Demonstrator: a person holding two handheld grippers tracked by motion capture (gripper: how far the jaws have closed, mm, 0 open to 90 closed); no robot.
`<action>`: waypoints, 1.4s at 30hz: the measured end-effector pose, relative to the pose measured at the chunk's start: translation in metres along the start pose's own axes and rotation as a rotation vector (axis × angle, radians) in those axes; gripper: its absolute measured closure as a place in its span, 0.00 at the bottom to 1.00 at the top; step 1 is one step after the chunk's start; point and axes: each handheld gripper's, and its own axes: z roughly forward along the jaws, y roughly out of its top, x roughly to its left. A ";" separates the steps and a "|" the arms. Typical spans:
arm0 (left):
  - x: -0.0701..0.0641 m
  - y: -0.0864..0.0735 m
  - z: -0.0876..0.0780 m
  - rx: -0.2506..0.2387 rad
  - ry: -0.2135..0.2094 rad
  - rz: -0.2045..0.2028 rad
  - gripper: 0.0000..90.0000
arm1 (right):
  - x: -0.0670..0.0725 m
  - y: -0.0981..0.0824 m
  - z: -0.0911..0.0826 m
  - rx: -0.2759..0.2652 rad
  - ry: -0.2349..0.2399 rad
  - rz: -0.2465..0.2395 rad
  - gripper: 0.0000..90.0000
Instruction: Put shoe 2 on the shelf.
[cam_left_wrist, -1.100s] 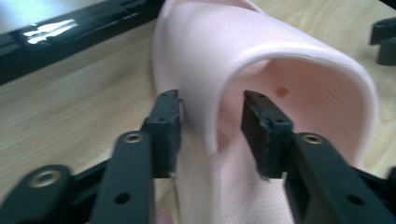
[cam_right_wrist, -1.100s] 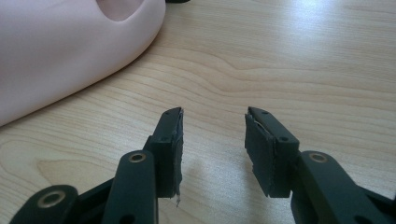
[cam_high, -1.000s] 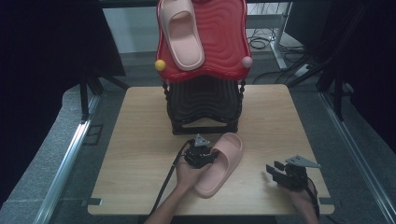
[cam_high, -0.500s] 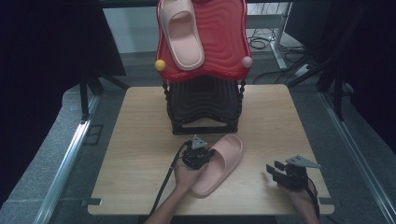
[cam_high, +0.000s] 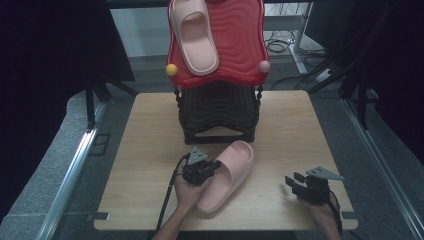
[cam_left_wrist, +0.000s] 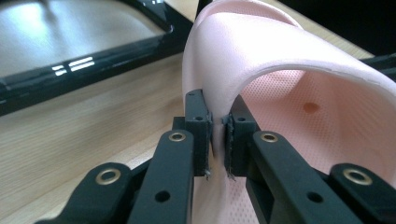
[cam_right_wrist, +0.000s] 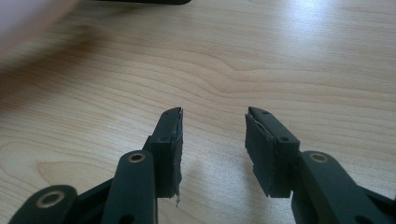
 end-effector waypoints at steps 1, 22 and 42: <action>0.000 0.000 -0.003 -0.009 -0.002 -0.002 0.92 | 0.000 0.000 0.000 0.000 0.000 0.000 0.63; 0.001 0.019 -0.049 -0.133 -0.013 -0.007 0.92 | 0.001 -0.002 0.004 0.018 0.001 -0.011 0.61; -0.002 0.042 -0.077 -0.220 -0.009 0.012 0.91 | 0.001 -0.004 0.007 0.029 -0.004 -0.012 0.61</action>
